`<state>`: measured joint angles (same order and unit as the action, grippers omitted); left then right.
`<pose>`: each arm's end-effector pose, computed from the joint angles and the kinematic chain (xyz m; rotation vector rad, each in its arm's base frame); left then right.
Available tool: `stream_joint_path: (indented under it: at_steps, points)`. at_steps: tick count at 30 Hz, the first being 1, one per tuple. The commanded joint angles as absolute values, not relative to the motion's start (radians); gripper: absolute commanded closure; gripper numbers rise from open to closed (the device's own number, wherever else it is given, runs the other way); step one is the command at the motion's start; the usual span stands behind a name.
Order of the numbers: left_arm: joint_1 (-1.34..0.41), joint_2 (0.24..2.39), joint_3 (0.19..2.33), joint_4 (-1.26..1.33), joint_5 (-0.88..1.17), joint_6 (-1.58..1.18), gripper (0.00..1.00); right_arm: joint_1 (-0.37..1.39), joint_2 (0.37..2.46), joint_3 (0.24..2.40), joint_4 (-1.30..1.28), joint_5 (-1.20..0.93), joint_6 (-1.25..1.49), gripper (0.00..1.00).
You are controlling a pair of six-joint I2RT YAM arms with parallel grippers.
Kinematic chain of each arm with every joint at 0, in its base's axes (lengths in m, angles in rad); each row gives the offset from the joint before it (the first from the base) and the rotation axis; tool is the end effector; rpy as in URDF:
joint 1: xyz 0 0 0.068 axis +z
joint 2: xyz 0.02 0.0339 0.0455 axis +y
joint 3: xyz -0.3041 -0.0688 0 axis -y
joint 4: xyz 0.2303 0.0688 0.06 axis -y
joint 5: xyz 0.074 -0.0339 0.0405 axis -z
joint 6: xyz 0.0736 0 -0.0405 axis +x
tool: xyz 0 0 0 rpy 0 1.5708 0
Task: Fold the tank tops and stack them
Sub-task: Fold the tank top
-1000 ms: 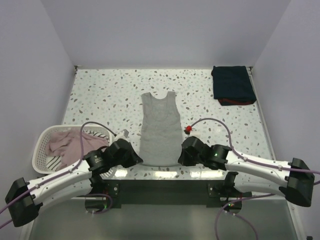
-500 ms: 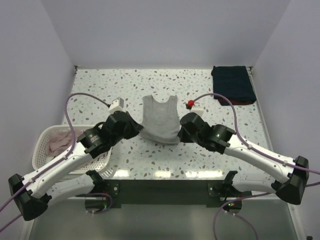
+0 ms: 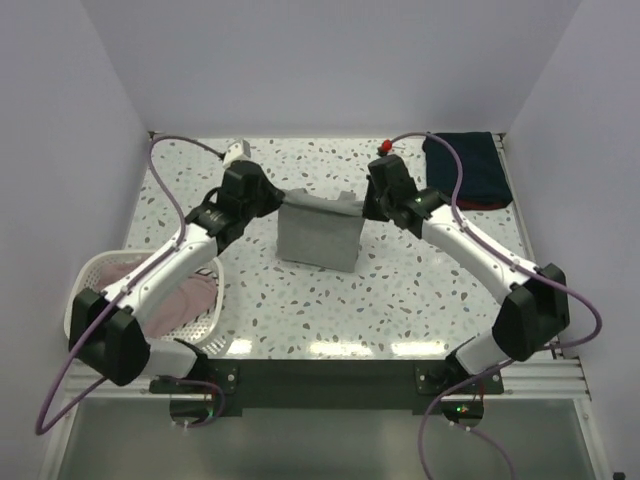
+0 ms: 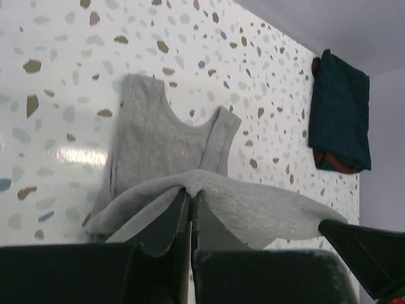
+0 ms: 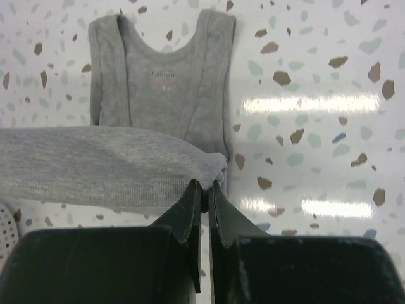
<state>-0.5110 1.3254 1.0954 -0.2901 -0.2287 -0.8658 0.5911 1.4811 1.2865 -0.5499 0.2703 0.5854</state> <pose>0.2790 -0.1373 0.3420 -0.5149 2.0692 -0.5948 0.2907 0.1714 0.3325 0.1303 2.2968 0.2988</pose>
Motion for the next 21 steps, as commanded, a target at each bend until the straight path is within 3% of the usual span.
stream_joint_path:
  at_steps: [1, 3, 4, 5, 6, 8, 9, 12, 17, 20, 21]
  points:
    - [-0.428, 1.487, 1.184, -0.121, -0.17, -0.802, 1.0, 0.508, 1.592, 1.402, -0.462, 0.172, 0.511, 0.98]
    - [-0.397, 1.573, 1.233, -0.054, -0.14, -0.785, 1.0, 0.462, 1.72, 1.5, -0.45, 0.157, 0.494, 0.91]
    - [-0.368, 1.618, 1.252, -0.023, -0.102, -0.779, 1.0, 0.448, 1.764, 1.532, -0.437, 0.152, 0.477, 0.76]
    - [-0.354, 1.713, 1.294, 0.038, -0.086, -0.784, 0.94, 0.431, 1.819, 1.57, -0.419, 0.138, 0.471, 0.68]
    - [-0.339, 1.762, 1.314, 0.082, -0.051, -0.775, 0.69, 0.402, 1.909, 1.653, -0.42, 0.13, 0.468, 0.61]
    - [-0.295, 1.906, 1.409, 0.132, 0.044, -0.782, 0.48, 0.381, 1.988, 1.727, -0.426, 0.121, 0.474, 0.46]
    - [-0.269, 1.945, 1.446, 0.138, 0.116, -0.784, 0.42, 0.365, 2.041, 1.802, -0.439, 0.13, 0.479, 0.4]
    - [-0.25, 2.0, 1.555, 0.104, 0.141, -0.756, 0.34, 0.36, 2.071, 1.903, -0.529, 0.147, 0.469, 0.39]
    - [-0.248, 1.899, 1.578, -0.082, 0.032, -0.704, 0.34, 0.39, 1.913, 1.718, -0.499, 0.16, 0.488, 0.4]
    - [-0.274, 1.817, 1.499, -0.205, -0.061, -0.727, 0.45, 0.449, 1.826, 1.557, -0.46, 0.156, 0.526, 0.45]
    - [-0.287, 1.787, 1.456, -0.204, -0.075, -0.732, 0.53, 0.497, 1.806, 1.493, -0.456, 0.167, 0.534, 0.45]
